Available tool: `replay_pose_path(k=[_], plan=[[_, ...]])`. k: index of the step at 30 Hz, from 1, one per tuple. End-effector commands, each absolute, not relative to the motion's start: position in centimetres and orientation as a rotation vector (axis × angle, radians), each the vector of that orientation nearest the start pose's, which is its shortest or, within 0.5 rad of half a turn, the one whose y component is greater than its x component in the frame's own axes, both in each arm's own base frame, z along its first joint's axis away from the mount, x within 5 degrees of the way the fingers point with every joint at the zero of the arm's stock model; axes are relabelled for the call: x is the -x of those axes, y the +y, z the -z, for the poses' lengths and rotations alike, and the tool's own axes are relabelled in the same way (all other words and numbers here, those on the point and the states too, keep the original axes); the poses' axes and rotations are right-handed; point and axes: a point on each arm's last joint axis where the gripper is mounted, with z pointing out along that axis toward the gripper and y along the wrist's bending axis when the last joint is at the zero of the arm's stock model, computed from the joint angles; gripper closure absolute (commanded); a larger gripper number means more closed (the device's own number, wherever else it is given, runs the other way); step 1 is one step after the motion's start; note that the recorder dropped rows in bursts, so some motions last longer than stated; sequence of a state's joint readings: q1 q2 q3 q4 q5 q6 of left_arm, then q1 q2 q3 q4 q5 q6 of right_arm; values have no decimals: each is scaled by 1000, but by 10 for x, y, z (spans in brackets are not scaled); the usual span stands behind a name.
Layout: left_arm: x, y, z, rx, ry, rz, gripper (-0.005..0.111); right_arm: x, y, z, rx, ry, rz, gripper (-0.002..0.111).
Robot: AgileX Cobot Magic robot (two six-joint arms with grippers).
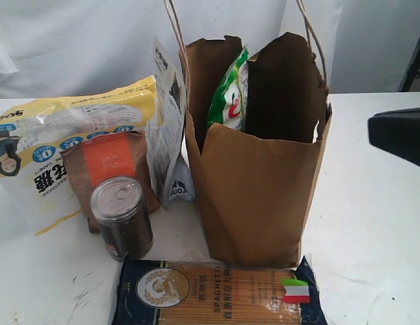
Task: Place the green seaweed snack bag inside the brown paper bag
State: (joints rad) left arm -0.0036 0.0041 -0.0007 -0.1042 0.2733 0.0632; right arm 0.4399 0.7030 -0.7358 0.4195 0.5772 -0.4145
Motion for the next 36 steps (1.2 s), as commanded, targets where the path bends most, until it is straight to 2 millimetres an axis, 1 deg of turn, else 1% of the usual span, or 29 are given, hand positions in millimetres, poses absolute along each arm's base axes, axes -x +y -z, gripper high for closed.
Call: replay_pose_path(k=[1, 3, 5, 8, 10, 12, 13, 18, 20, 23, 28, 33, 36], plan=[[-55, -3, -190, 21, 1745, 67, 107, -111, 54, -355, 496, 1834, -323, 108], [-55, -3, -190, 21, 1745, 67, 107, -104, 40, -355, 339, 1805, -294, 108], [-55, -3, -190, 21, 1745, 67, 107, -94, 26, -349, 198, 1773, -238, 108], [-55, -3, -190, 21, 1745, 67, 107, -80, 12, -329, 69, 1753, -141, 108], [-55, -3, -190, 21, 1745, 67, 107, -73, 8, -315, 27, 1755, -101, 108], [-55, -3, -190, 21, 1745, 67, 107, -69, 7, -300, 3, 1767, -83, 108], [-55, -3, -190, 21, 1745, 67, 107, -68, 6, -289, -4, 1787, -80, 108], [-55, -3, -190, 21, 1745, 67, 107, -68, 6, -250, -37, 1868, -100, 108], [-55, -3, -190, 21, 1745, 67, 107, -66, 6, -237, -50, 1873, -102, 108], [-55, -3, -190, 21, 1745, 67, 107, -59, 5, -223, -68, 1860, -98, 108], [-55, -3, -190, 21, 1745, 67, 107, -52, -2, -209, -211, 1839, -79, 108], [-55, -3, -190, 21, 1745, 67, 107, -51, -3, -201, -194, 1825, -52, 108], [-55, -3, -190, 21, 1745, 67, 107, -51, -3, -188, -194, 1838, -50, 108]])
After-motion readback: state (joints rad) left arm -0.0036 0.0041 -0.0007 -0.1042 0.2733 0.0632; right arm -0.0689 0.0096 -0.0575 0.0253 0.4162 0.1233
